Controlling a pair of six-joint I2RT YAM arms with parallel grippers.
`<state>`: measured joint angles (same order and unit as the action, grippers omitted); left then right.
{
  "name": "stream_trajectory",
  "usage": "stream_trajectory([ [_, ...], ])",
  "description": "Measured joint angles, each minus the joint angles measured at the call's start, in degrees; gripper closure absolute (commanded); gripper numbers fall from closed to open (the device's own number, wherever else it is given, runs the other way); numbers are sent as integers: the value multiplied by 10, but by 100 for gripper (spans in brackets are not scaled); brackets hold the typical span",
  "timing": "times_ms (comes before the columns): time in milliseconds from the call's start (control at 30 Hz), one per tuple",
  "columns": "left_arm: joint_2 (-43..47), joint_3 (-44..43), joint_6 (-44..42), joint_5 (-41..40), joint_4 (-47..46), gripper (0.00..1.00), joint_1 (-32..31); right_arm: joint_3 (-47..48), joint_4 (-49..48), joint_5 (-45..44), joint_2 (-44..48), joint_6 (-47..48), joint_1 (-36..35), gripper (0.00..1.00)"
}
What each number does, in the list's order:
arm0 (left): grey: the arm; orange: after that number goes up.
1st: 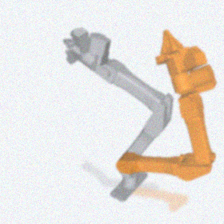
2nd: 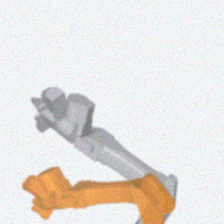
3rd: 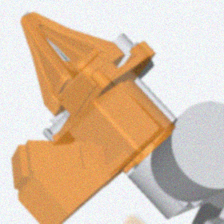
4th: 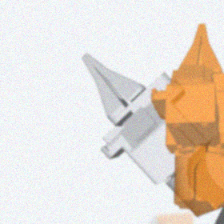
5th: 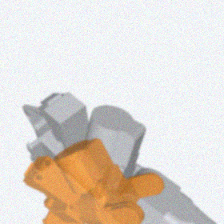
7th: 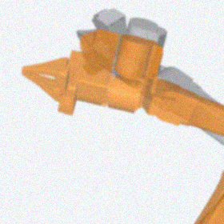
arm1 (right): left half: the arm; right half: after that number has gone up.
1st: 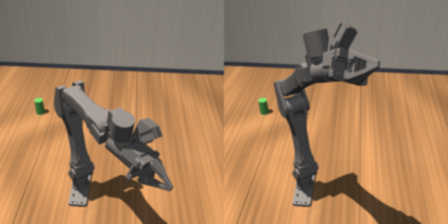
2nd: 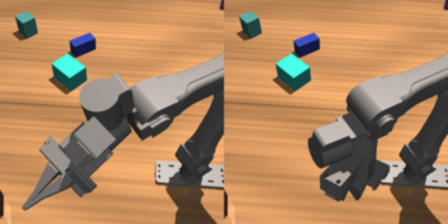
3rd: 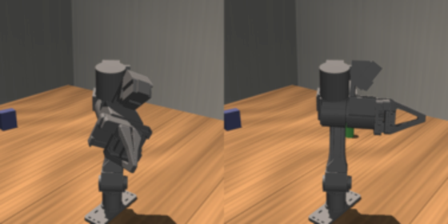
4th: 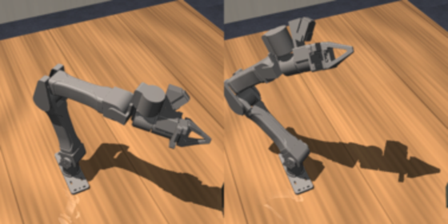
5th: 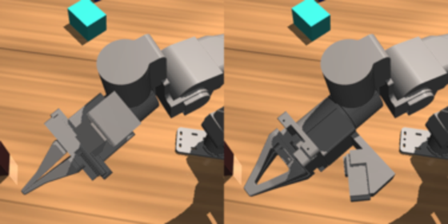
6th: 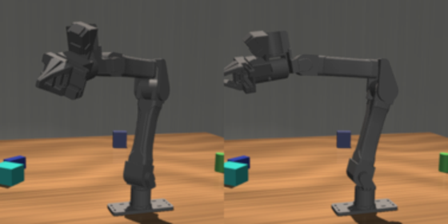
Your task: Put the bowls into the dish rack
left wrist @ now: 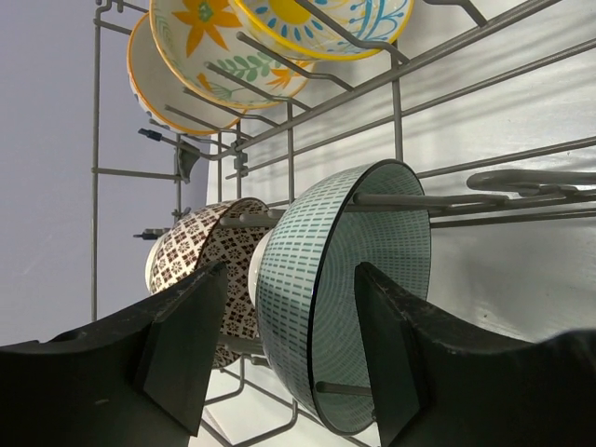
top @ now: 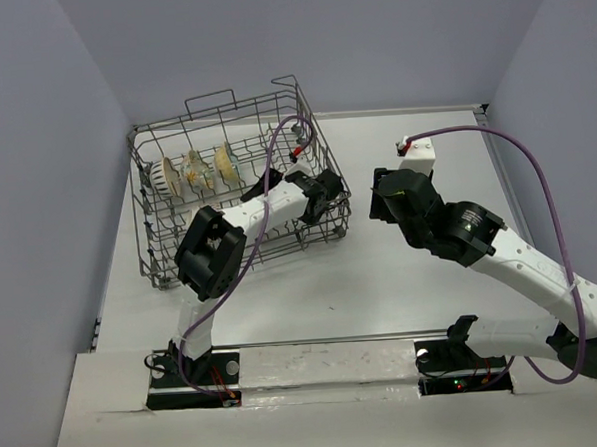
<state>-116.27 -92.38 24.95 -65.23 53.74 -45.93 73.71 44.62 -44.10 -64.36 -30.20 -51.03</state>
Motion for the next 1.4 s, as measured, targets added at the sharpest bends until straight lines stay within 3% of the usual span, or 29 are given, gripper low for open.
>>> stream_trajectory([
  [200,18,0,-12,11,2,29,-2,4,0,0,-3,0,0,38],
  [567,134,0,-57,70,-55,29,-21,9,0,0,-9,2,0,38],
  [967,167,3,-77,120,-97,28,-20,15,0,-1,-9,4,0,38],
  [1200,252,21,-98,176,-137,26,-20,21,0,-3,-10,4,0,37],
  [1400,365,73,-129,269,-209,21,-20,23,0,-3,-10,7,0,35],
])
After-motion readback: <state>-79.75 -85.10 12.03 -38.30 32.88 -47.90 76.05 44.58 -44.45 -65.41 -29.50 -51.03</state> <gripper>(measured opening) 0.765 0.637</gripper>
